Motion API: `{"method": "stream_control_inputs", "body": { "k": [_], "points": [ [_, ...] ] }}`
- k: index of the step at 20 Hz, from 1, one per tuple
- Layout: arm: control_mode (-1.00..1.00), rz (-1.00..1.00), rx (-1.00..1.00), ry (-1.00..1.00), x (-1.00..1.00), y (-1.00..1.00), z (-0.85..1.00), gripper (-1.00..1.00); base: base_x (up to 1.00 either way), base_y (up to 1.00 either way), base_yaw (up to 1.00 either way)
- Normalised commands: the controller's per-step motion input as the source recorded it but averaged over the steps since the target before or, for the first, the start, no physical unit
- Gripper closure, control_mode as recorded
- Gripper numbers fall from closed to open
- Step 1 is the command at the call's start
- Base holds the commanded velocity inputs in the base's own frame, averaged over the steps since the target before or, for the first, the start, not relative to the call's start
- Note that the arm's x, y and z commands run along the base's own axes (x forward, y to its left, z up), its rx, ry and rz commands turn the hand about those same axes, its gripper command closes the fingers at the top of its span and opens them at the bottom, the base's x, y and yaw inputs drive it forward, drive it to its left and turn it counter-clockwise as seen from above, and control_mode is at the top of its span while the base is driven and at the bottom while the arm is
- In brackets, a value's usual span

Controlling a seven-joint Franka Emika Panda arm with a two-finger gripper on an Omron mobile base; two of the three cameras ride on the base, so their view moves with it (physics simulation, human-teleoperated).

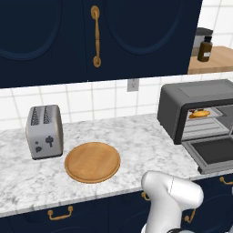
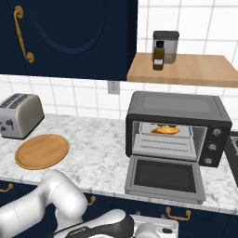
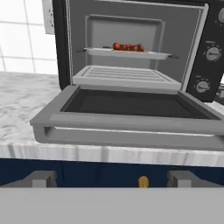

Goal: Pick up the kebab skewer and baguette bread, and place them inside the toaster oven. Close the toaster oven door and start by setting the timer.

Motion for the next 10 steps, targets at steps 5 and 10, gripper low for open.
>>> {"method": "stream_control_inputs", "body": {
  "k": [5,10],
  "points": [
    [-1.00,0.00,0.00,0.00,0.38,0.00,0.00,-1.00,0.00,0.00,0.00],
    [-1.00,0.00,0.00,0.00,0.26,0.00,0.00,-1.00,0.00,0.00,0.00]
  ]
}}
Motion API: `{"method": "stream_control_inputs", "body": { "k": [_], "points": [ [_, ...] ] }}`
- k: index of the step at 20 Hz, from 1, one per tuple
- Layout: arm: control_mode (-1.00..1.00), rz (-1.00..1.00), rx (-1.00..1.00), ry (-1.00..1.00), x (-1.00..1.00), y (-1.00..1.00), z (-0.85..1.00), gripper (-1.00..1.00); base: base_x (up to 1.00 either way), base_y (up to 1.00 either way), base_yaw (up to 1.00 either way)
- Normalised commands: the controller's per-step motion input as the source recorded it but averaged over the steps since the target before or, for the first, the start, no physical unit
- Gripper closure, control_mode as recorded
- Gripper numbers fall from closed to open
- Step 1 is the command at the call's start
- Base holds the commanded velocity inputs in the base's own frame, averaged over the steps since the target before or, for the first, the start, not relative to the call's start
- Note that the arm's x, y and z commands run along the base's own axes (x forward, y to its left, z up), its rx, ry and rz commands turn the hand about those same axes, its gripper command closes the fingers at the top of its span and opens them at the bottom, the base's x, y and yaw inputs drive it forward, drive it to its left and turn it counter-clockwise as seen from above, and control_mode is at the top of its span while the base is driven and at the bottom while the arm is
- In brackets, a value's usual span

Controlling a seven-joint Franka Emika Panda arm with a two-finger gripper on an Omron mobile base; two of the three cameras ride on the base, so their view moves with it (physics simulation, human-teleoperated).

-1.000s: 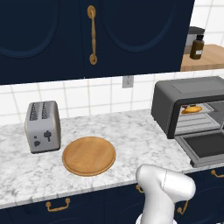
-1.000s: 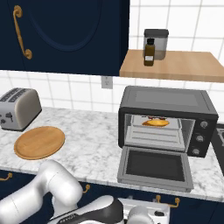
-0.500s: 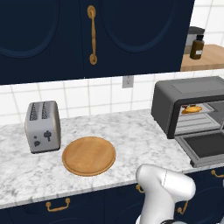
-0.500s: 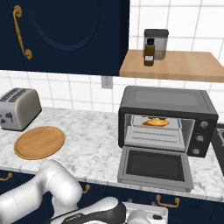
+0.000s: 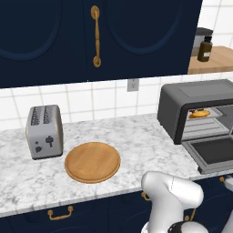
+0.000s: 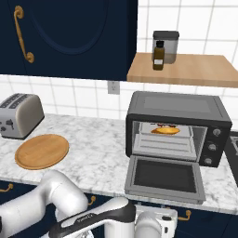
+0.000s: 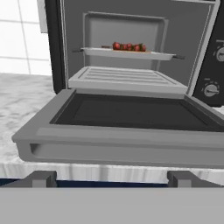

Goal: Pick up the kebab skewer and baguette bread, and place them inside the toaster oven. Close the toaster oven door and start by setting the timer.

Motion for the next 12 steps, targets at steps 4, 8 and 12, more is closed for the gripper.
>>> {"method": "stream_control_inputs", "body": {
  "k": [4,8,12],
  "points": [
    [-1.00,0.00,0.00,0.03,0.13,0.00,-0.02,-1.00,0.00,0.00,0.00],
    [-1.00,0.00,0.00,0.04,0.14,0.00,0.00,-1.00,0.00,0.00,0.00],
    [-1.00,0.00,0.00,0.06,0.12,0.00,-0.01,-1.00,0.00,0.00,0.00]
  ]
}}
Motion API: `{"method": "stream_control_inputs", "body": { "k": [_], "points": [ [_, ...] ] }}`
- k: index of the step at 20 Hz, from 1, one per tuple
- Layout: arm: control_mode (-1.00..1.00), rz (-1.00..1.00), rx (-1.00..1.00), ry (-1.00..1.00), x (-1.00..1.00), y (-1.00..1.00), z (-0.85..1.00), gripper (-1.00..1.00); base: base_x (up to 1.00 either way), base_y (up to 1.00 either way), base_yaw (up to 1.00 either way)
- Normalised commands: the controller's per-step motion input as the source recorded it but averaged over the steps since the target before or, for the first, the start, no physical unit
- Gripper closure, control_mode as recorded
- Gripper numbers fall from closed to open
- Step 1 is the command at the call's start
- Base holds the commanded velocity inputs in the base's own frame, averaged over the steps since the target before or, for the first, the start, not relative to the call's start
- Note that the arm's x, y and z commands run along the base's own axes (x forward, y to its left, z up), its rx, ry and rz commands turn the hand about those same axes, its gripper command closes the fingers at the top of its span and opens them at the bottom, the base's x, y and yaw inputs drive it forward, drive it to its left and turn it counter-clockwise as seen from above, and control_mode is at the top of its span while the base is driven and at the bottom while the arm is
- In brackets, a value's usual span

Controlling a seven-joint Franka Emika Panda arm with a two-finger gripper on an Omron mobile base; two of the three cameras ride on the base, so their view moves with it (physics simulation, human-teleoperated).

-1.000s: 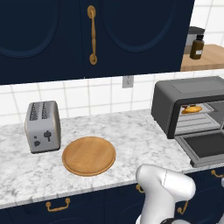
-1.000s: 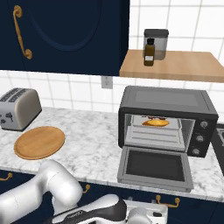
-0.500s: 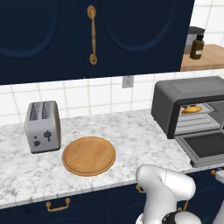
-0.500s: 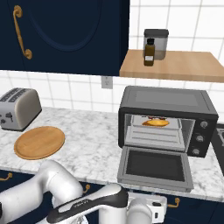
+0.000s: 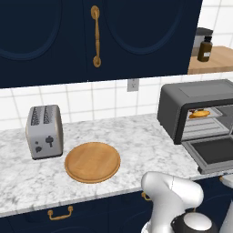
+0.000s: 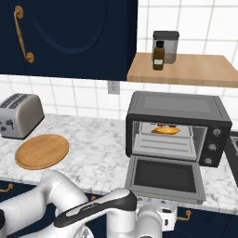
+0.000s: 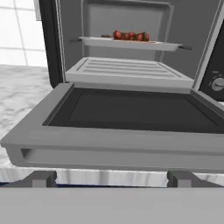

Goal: Pick up the kebab skewer and baguette bread, and place them inside the toaster oven. Close the toaster oven door and start by setting the timer.

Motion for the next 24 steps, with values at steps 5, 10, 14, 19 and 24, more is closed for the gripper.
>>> {"method": "stream_control_inputs", "body": {
  "k": [5,10,14,19,24],
  "points": [
    [-1.00,0.00,0.00,0.08,0.05,0.00,-0.06,-1.00,0.00,0.00,0.00],
    [-1.00,0.00,0.00,0.03,0.04,0.00,-0.20,-1.00,0.00,0.00,0.00],
    [-1.00,0.00,0.00,0.00,0.07,0.00,-0.22,-1.00,0.00,0.00,0.00],
    [-1.00,0.00,0.00,0.00,0.25,0.00,-0.03,-1.00,0.00,0.00,0.00],
    [-1.00,0.00,0.00,0.00,0.25,0.00,0.00,-1.00,0.00,0.00,0.00]
  ]
}}
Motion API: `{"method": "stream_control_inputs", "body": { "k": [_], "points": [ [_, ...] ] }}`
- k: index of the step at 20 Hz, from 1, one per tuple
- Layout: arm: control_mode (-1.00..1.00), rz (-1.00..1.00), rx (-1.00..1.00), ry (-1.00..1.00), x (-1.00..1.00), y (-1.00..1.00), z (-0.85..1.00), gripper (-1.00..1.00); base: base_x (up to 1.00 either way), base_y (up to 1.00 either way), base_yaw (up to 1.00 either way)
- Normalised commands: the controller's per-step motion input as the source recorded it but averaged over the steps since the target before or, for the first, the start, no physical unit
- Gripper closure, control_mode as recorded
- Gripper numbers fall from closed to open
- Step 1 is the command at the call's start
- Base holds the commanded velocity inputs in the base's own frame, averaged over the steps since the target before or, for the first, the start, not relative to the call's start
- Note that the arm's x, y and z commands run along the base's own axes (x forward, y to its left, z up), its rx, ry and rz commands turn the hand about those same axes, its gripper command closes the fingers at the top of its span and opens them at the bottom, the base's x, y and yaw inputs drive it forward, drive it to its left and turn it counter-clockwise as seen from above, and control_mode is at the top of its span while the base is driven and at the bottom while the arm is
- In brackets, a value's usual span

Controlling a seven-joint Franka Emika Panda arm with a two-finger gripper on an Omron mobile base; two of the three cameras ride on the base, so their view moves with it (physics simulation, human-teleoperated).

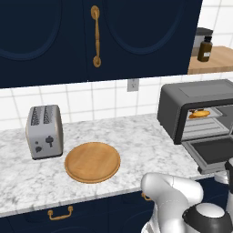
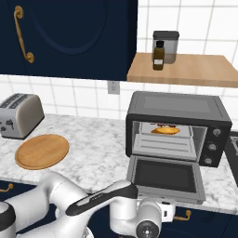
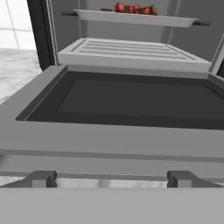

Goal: Pick up the kebab skewer and baguette bread, and place them inside the toaster oven. Close the toaster oven door and start by setting the timer.

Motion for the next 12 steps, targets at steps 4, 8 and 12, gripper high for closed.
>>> {"method": "stream_control_inputs", "body": {
  "k": [4,8,12],
  "points": [
    [-1.00,0.00,0.00,0.00,0.02,0.00,-0.14,-1.00,0.00,0.00,0.00],
    [-1.00,0.00,0.00,0.00,-0.12,0.00,-0.32,-1.00,0.00,0.00,0.00],
    [-1.00,0.00,0.00,0.00,0.01,0.00,-0.15,-1.00,0.00,0.00,0.00]
  ]
}}
